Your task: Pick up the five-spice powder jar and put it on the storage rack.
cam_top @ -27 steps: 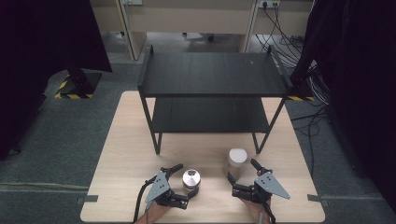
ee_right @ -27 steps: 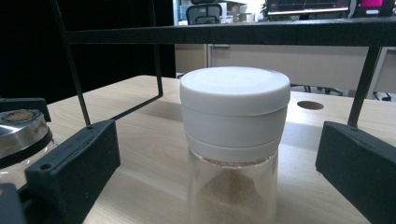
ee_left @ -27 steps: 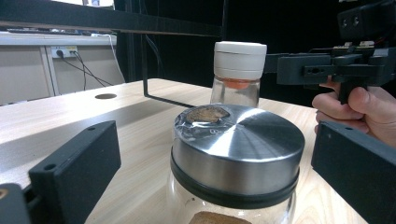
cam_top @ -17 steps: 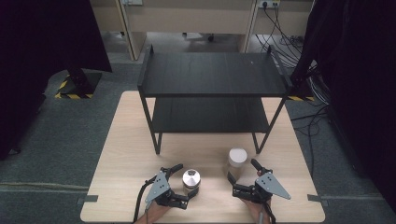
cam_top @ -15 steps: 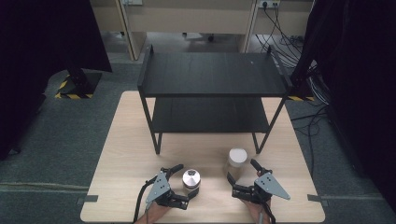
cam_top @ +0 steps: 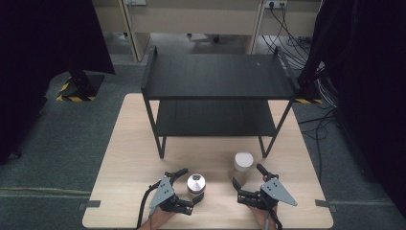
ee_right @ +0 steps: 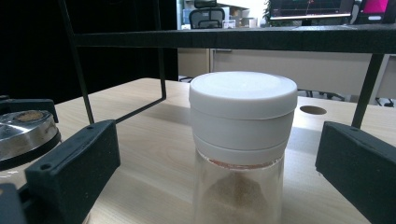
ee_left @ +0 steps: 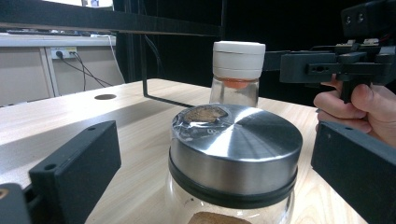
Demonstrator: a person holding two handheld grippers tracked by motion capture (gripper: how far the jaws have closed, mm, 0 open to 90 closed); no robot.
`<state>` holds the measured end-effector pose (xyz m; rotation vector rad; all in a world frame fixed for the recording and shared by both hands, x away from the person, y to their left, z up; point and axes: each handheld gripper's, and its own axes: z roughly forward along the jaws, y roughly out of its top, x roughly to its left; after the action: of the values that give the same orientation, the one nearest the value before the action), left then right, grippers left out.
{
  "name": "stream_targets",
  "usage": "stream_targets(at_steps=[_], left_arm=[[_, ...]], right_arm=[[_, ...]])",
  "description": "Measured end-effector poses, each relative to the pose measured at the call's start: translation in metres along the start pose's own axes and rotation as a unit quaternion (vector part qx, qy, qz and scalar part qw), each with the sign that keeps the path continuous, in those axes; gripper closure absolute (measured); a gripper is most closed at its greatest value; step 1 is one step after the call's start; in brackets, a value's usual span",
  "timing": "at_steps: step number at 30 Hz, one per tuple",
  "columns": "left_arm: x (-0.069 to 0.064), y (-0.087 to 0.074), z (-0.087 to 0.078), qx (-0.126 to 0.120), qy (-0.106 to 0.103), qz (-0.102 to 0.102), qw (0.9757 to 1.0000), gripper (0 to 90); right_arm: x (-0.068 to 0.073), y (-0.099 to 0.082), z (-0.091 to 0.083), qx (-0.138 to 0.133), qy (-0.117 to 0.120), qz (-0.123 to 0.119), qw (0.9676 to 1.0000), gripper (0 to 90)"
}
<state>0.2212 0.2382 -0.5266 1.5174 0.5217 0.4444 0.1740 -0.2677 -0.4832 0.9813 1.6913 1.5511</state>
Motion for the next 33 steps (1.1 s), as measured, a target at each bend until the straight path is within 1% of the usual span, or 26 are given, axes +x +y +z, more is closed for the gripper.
stream_targets(at_steps=[4, 17, 22, 31, 33], left_arm=[[0.0001, 0.0001, 0.0002, 0.001, -0.003, 0.003, 1.0, 1.2], [0.0008, 0.0004, 0.0003, 0.002, -0.004, 0.002, 1.0, 1.5], [0.0004, 0.0004, 0.0006, 0.003, -0.005, 0.006, 1.0, 1.7], [0.0005, 0.0017, 0.0019, 0.009, -0.01, 0.012, 0.9998, 2.0], [0.0011, 0.0027, 0.0029, 0.014, -0.012, 0.012, 0.9998, 2.2]], right_arm=[[0.0003, -0.0001, 0.0, 0.0, 0.0, -0.002, 1.0, 0.1], [0.0, -0.0006, -0.0004, -0.002, 0.002, -0.003, 1.0, 0.1], [0.0, -0.0006, 0.0002, -0.002, 0.004, -0.005, 1.0, 0.1], [-0.0002, -0.0008, -0.0002, -0.003, 0.004, -0.005, 1.0, 0.1], [-0.0003, -0.0008, -0.0002, -0.003, 0.004, -0.005, 1.0, 0.1]])
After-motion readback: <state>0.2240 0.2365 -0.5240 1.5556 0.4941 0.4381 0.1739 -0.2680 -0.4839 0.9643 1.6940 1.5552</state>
